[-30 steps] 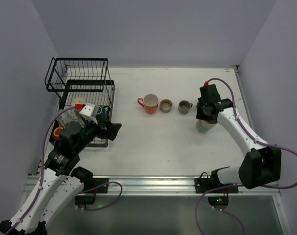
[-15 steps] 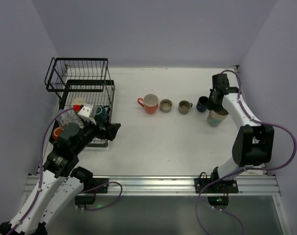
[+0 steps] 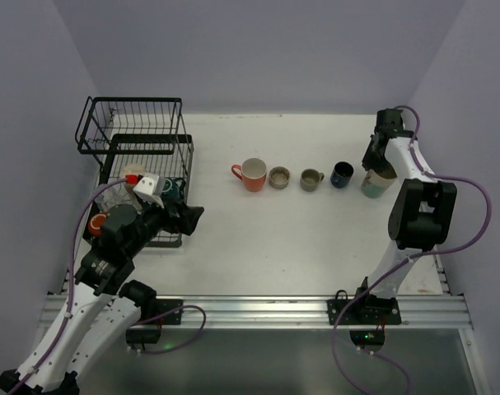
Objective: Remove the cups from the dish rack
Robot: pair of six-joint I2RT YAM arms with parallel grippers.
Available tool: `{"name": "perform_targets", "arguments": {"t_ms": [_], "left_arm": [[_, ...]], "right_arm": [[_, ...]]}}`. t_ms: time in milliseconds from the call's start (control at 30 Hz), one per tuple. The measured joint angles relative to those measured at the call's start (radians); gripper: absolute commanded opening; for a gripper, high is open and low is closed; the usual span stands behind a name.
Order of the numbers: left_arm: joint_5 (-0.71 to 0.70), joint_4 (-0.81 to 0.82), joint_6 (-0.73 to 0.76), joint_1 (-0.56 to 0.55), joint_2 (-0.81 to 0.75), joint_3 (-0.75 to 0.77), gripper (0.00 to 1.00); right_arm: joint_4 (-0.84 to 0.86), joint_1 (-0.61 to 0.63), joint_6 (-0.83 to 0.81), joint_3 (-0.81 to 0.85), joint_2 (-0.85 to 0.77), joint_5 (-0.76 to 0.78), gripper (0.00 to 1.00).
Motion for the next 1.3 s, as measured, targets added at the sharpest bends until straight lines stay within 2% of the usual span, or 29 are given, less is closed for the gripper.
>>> {"name": "perform_targets", "arguments": {"t_ms": [167,233,267,367,467,500,633,667,833,1100,1300], "left_arm": [[-0.015,0.0,0.0,0.0,0.025,0.0,1.0],[-0.019,0.0,0.0,0.002,0.036,0.0,1.0],[-0.02,0.0,0.0,0.002,0.04,0.0,1.0],[-0.032,-0.001,0.0,0.006,0.045,0.0,1.0],[-0.064,-0.002,-0.001,0.011,0.044,0.0,1.0],[-0.074,-0.004,-0.002,0.012,0.044,0.0,1.0],[-0.139,-0.032,-0.011,0.013,0.047,0.0,1.0],[-0.149,-0.037,-0.012,0.013,0.048,0.0,1.0],[-0.241,-0.077,-0.055,0.013,0.074,0.01,1.0],[-0.456,-0.093,-0.177,0.014,0.142,0.024,1.0],[-0.555,-0.033,-0.253,0.015,0.304,0.026,1.0]], "right_arm": [[0.006,0.002,-0.001,0.067,0.056,-0.013,0.0],[0.014,0.003,-0.001,0.069,0.069,-0.019,0.05],[0.017,0.005,-0.002,0.069,0.071,-0.02,0.16],[0.019,0.006,-0.004,0.069,0.071,-0.019,0.38],[0.024,0.006,-0.007,0.069,0.066,-0.018,0.47],[0.023,0.006,-0.008,0.069,0.064,-0.018,0.59],[0.021,0.006,0.001,0.069,0.031,-0.025,0.77],[0.021,0.006,0.004,0.069,0.014,-0.028,0.77],[0.063,0.006,0.034,0.027,-0.128,-0.079,0.94],[0.277,0.013,0.127,-0.304,-0.523,-0.261,0.98],[0.437,0.039,0.198,-0.572,-0.719,-0.415,0.99]]}}
